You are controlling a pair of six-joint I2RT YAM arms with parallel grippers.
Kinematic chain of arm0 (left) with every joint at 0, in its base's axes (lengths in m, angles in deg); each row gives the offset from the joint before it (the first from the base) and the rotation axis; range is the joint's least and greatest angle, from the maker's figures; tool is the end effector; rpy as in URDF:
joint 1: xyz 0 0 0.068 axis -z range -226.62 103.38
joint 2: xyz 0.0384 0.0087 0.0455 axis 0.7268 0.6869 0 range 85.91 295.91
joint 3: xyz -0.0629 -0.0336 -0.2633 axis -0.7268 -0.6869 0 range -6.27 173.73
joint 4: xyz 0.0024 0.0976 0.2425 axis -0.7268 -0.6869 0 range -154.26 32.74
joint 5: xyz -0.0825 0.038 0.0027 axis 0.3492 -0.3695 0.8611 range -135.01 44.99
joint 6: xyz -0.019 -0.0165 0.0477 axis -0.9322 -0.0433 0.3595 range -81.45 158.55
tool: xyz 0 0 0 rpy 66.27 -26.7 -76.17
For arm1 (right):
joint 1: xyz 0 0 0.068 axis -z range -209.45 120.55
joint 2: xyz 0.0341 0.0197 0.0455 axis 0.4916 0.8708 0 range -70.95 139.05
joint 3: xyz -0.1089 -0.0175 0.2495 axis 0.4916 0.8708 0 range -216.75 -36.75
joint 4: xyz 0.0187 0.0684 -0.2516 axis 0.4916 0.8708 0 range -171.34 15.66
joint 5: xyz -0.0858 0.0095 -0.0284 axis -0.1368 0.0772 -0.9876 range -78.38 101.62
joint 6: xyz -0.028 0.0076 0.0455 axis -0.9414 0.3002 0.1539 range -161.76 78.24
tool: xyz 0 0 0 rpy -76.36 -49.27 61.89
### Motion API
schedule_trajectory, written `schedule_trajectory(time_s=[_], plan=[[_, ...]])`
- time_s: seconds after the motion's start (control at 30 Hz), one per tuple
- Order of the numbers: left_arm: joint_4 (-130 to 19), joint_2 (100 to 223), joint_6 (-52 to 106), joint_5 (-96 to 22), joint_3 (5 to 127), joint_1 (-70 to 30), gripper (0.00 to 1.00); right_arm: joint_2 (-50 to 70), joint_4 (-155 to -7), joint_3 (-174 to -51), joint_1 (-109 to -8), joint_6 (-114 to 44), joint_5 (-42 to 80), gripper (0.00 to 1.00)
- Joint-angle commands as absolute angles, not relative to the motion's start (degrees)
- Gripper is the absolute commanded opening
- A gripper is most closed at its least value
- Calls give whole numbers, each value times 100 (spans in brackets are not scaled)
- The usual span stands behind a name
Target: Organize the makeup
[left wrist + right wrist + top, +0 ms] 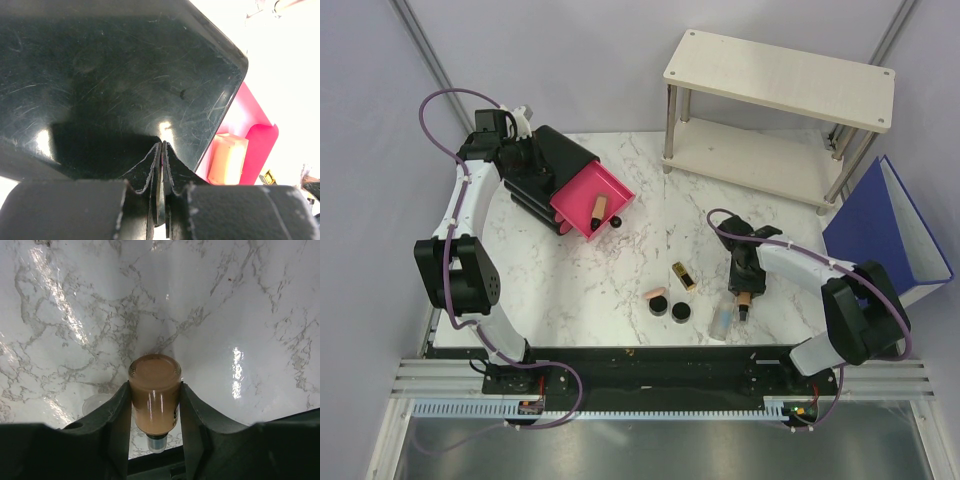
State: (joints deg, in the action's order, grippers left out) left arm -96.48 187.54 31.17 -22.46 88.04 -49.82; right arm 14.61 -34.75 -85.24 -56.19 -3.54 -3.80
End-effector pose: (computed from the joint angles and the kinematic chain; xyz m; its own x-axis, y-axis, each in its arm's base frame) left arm 0.3974 0.0086 0.3228 -0.7459 -0.1606 -0.6464 0.1168 0.9239 -0.3644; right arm 0.2213 0.1009 0.1692 -0.9495 0.1894 -0.2502 0.2288 0.9635 -0.1392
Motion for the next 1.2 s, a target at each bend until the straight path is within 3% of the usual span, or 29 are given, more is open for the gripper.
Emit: schedule_trajectory(time_s=[0.0,0.17,0.23,0.77,0.93,1.17], plan=[[-10859,19147,3477,-2778,8382,-5004,12,1405,-3582,-8755,-5573,-405,-717,0],[-10859,19130,3486,-2796,8373,-5004,12,1474,-3248,-9940,-5538,-765,-1088,0],[-10859,19121,3477,-2778,8373,-5005,12,1789,-3029,-10939,-5520,-1002,-1062,0],[-10876,19103,3468,-2796,8321,-5004,12,4759,-2983,-16389,-6292,-714,669,0],[-10903,19103,3450,-2743,8338,-5005,12,5455,-3377,-17219,-6644,-441,1135,0],[-10920,19112,3450,-2743,8321,-5005,12,5684,-4407,-17061,-6979,-19,1794,0]])
